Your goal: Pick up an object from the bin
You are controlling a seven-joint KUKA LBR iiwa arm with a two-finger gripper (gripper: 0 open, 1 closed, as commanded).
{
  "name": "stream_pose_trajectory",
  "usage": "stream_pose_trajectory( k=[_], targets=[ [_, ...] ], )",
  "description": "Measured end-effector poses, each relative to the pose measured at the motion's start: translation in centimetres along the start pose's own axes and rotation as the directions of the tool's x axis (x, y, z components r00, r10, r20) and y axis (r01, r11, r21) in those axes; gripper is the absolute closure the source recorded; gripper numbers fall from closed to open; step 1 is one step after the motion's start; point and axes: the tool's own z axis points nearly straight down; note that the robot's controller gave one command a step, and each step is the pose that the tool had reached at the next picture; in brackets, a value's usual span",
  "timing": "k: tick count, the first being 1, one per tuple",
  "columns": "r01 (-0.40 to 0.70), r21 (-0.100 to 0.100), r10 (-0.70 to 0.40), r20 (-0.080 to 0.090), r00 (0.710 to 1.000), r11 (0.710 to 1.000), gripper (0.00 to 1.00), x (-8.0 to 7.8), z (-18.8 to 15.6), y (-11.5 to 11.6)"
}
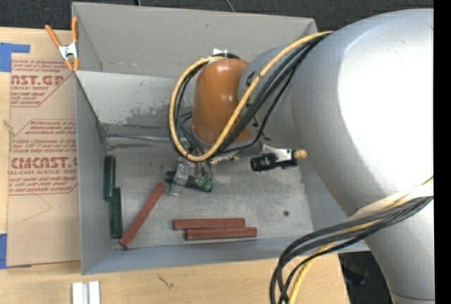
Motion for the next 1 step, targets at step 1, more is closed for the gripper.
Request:
stream_pose_trajectory(
  k=[1],
  targets=[
    [0.0,0.0,0.0,0.0,1.0,1.0,1.0,0.0,0.0,0.0]
  ],
)
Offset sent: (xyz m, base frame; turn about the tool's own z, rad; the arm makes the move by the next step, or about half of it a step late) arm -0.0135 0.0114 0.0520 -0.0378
